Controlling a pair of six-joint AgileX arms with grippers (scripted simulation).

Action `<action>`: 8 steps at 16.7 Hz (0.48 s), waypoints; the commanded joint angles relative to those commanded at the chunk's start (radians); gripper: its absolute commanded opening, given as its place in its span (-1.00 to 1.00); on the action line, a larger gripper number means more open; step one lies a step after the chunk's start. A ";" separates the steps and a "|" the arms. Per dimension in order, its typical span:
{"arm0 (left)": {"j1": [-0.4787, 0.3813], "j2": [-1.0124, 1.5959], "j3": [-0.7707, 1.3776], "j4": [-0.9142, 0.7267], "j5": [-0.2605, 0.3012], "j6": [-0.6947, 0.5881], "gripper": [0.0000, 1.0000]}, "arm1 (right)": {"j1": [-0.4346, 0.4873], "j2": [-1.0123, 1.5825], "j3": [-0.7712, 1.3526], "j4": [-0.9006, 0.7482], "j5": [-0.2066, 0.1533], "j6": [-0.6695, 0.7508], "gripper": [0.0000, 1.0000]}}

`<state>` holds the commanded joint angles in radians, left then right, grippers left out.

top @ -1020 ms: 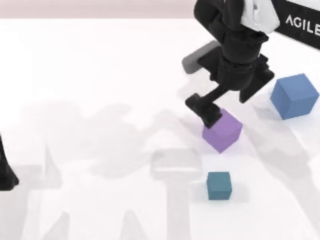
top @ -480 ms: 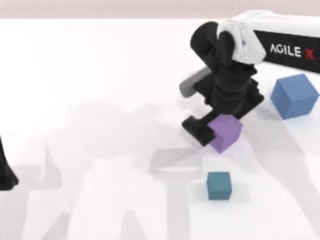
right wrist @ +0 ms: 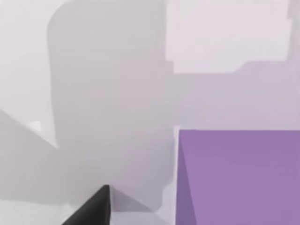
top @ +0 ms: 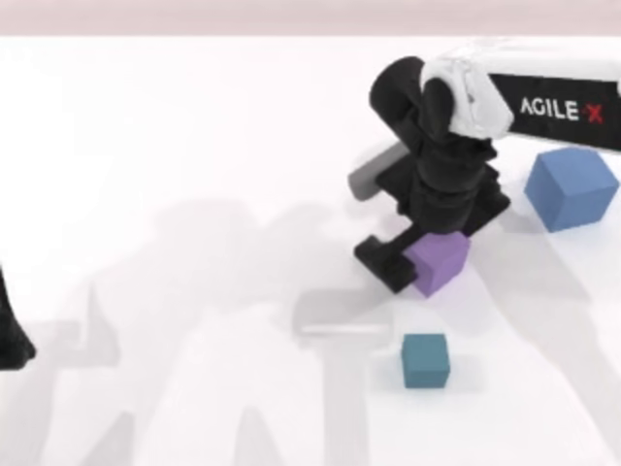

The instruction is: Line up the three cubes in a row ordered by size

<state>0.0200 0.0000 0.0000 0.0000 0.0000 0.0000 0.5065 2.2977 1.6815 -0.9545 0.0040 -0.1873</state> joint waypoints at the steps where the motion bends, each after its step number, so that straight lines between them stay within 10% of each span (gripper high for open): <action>1: 0.000 0.000 0.000 0.000 0.000 0.000 1.00 | 0.000 0.000 0.000 0.000 0.000 0.000 0.55; 8: 0.000 0.000 0.000 0.000 0.000 0.000 1.00 | 0.000 0.000 0.000 0.000 0.000 0.000 -0.51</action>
<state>0.0200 0.0000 0.0000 0.0000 0.0000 0.0000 0.5065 2.2977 1.6815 -0.9545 0.0040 -0.1873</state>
